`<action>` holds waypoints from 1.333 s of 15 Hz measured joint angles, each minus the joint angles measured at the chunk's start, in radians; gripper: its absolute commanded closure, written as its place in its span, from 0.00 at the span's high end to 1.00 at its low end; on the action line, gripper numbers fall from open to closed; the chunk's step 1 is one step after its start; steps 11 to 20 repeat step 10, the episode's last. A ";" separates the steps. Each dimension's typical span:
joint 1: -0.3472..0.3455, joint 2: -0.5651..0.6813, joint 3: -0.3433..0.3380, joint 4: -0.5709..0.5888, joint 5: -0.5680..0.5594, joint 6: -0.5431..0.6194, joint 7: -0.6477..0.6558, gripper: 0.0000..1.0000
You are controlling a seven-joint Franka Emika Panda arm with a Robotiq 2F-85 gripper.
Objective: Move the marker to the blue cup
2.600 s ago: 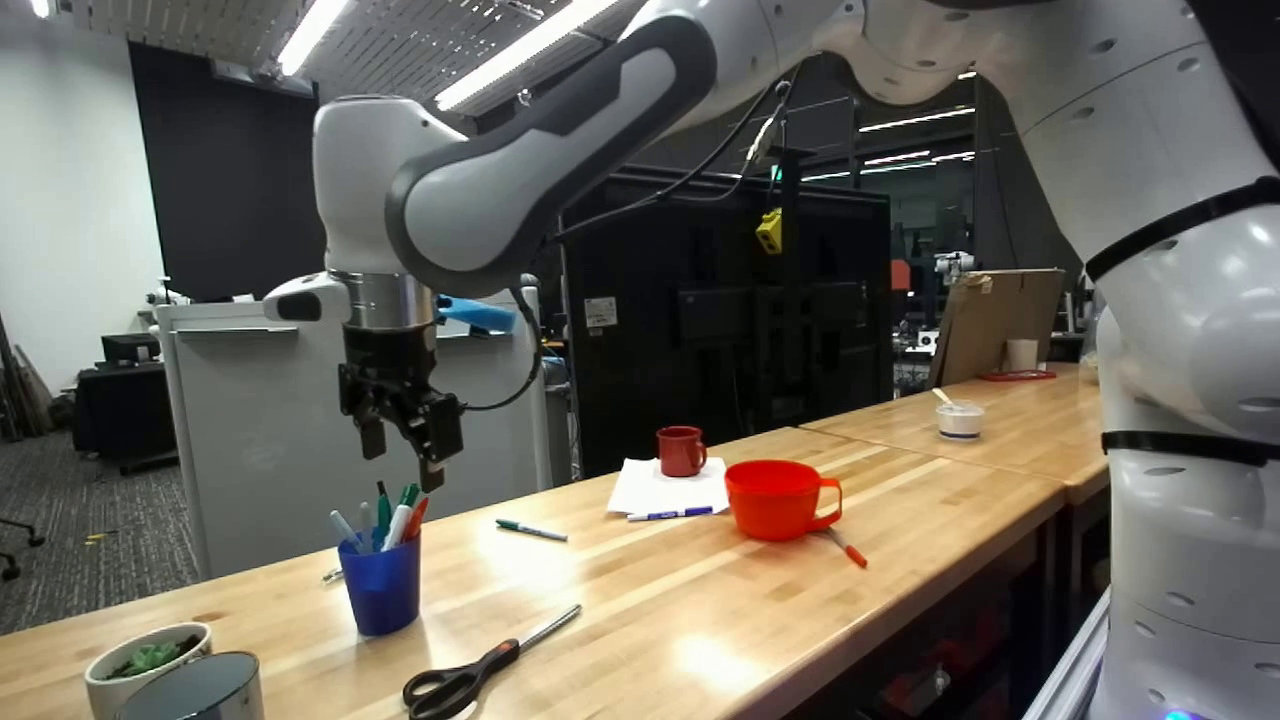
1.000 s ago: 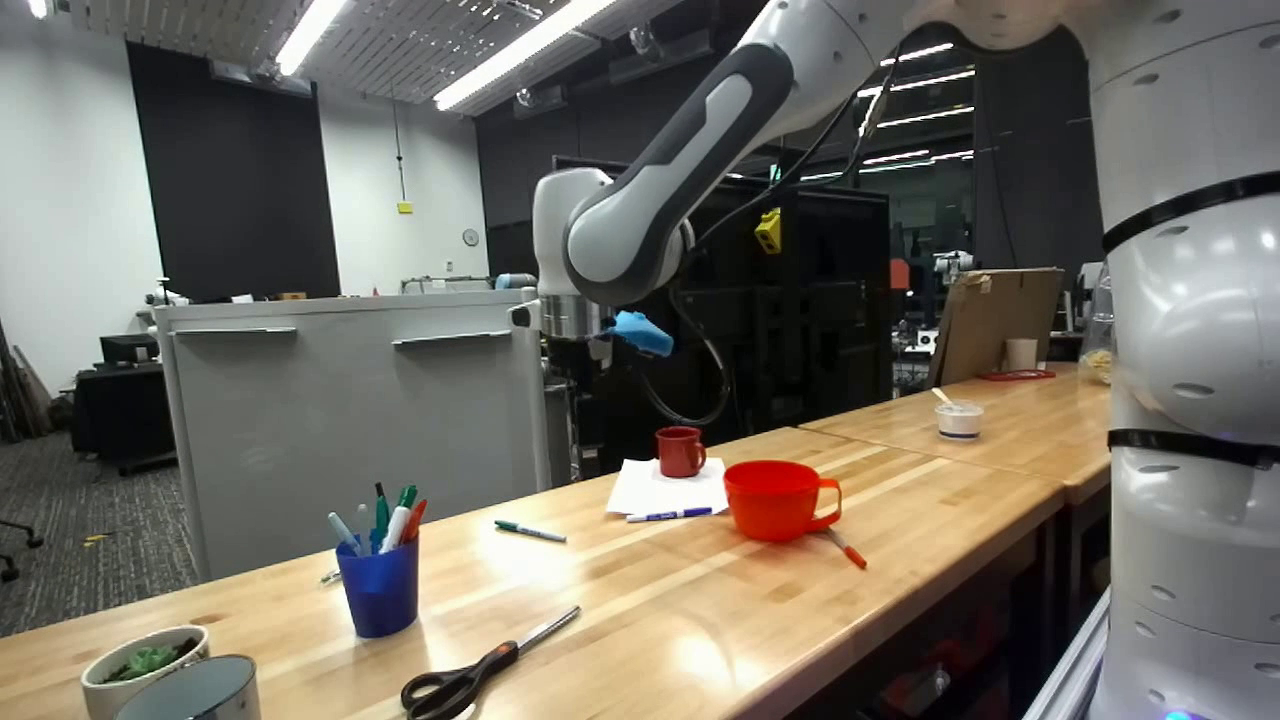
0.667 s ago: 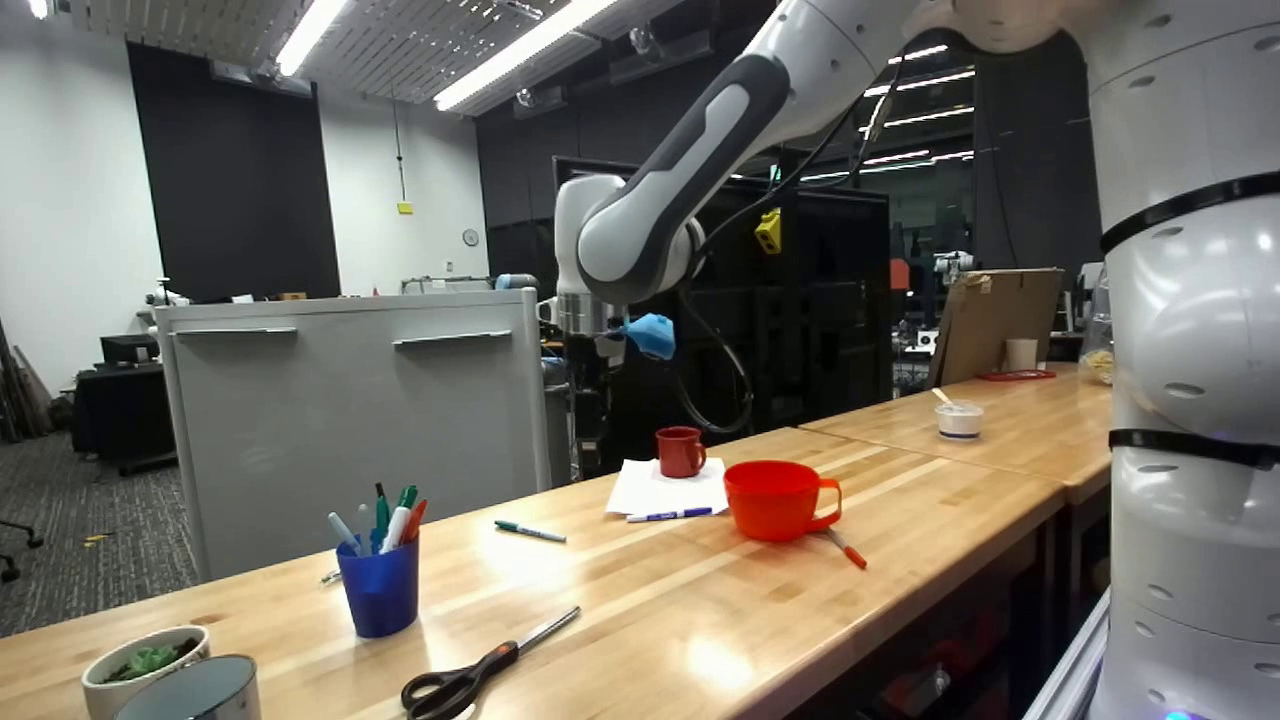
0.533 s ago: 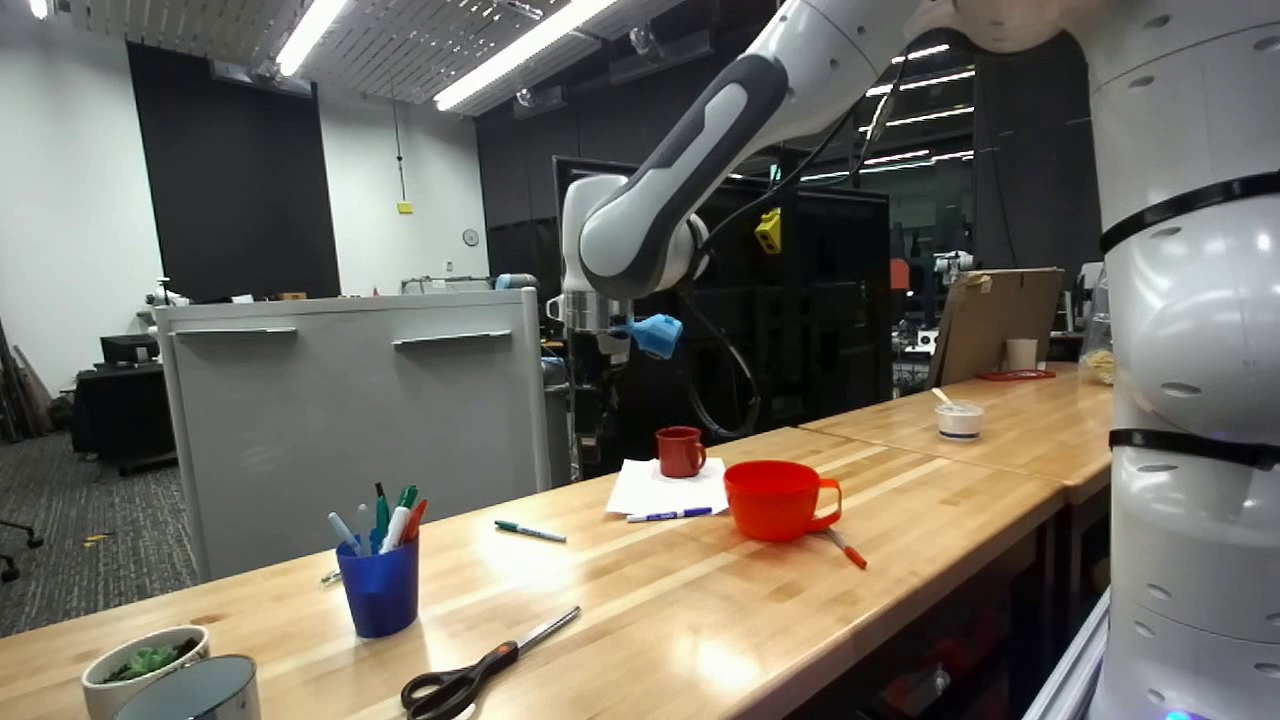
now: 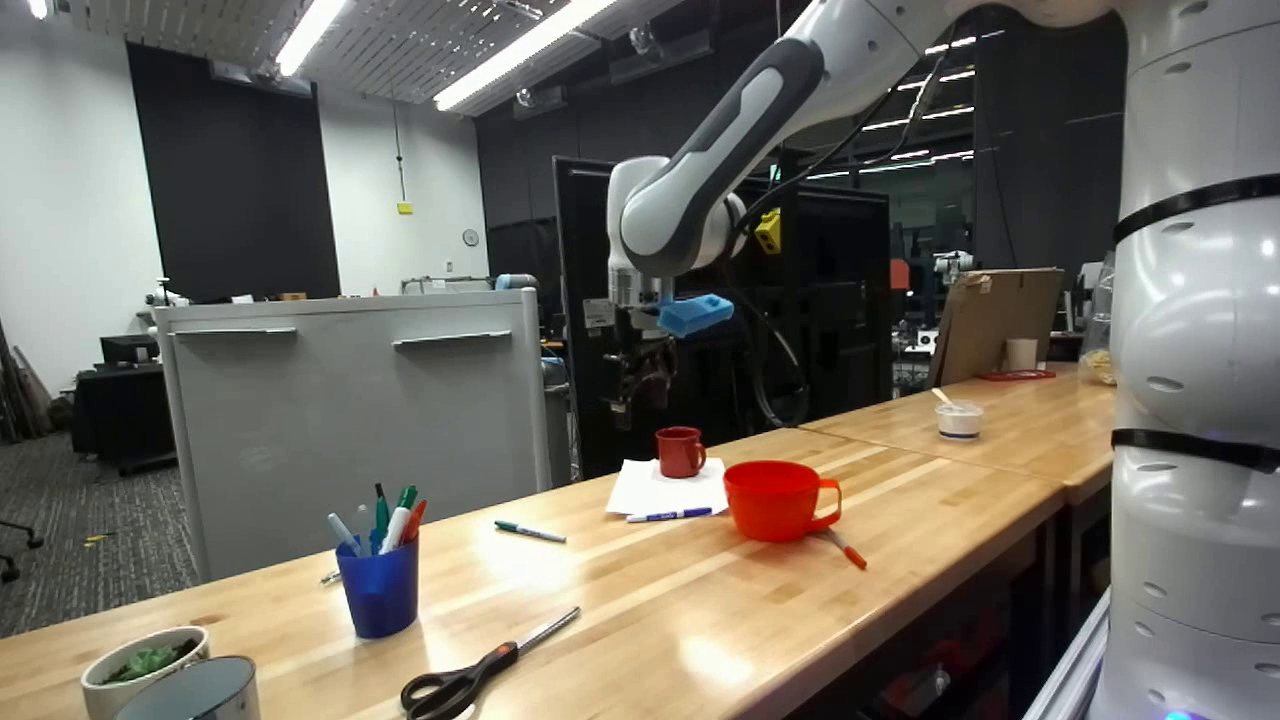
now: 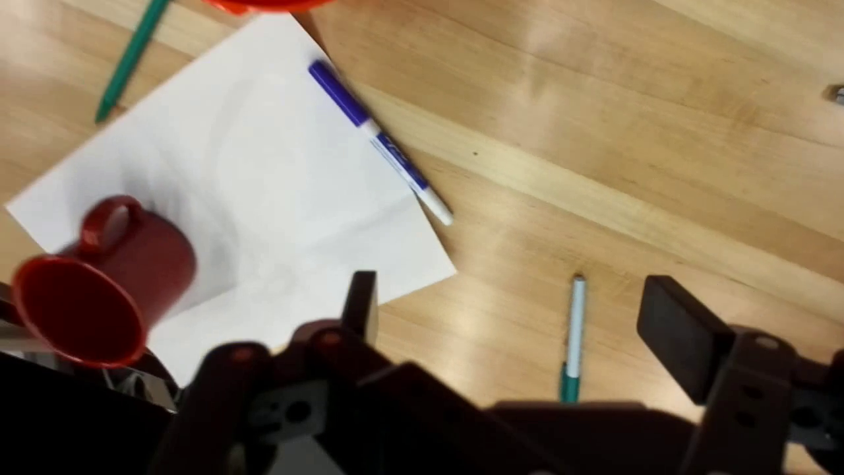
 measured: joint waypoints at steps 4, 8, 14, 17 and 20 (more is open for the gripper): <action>-0.042 -0.054 -0.028 -0.036 -0.088 -0.046 0.126 1.00; -0.050 -0.060 -0.031 -0.045 -0.091 -0.047 0.134 1.00; -0.048 -0.060 -0.029 -0.045 -0.091 -0.047 0.136 1.00; -0.048 -0.060 -0.029 -0.045 -0.091 -0.047 0.136 1.00; -0.048 -0.060 -0.029 -0.045 -0.091 -0.047 0.136 1.00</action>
